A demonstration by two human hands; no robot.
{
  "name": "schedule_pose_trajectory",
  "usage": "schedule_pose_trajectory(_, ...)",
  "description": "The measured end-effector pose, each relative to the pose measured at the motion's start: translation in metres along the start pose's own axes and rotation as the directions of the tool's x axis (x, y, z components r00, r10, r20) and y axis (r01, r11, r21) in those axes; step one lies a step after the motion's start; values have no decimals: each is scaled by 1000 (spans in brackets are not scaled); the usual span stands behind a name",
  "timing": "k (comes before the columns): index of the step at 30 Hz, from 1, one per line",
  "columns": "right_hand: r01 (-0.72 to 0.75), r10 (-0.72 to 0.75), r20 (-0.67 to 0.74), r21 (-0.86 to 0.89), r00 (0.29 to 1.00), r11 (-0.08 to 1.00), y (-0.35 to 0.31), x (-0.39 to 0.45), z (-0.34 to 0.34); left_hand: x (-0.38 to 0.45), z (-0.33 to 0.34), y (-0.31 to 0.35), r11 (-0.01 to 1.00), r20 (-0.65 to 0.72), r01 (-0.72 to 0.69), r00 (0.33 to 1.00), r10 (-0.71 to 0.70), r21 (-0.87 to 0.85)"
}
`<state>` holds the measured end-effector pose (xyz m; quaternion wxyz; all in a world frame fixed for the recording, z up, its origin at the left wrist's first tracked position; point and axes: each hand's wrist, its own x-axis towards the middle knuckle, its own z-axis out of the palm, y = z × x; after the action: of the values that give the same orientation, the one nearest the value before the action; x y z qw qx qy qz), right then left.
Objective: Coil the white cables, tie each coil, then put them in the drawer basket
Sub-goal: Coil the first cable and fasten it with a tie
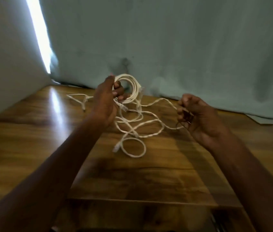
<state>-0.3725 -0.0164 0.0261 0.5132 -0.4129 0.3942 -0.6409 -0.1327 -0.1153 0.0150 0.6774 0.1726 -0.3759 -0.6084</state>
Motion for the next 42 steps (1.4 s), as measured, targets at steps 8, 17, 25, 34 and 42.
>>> schedule_pose_trajectory(8,-150,146,249,-1,957,989,67,38,168,25,-116,51,940,-332,-119,915,228,320)
schedule_pose_trajectory(17,244,-229,104,-607,968,757,149,87,250,42,-148,54,892,-362,-154,874,323,426)
schedule_pose_trajectory(25,-320,321,5,50,947,946,143,87,235,26,-117,45,802,-130,-265,912,388,535)
schedule_pose_trajectory(34,-538,500,202,377,842,754,135,90,230,17,-114,37,644,73,-250,955,288,723)
schedule_pose_trajectory(42,-529,369,404,426,837,733,136,96,218,19,-115,42,633,119,-215,974,191,744)
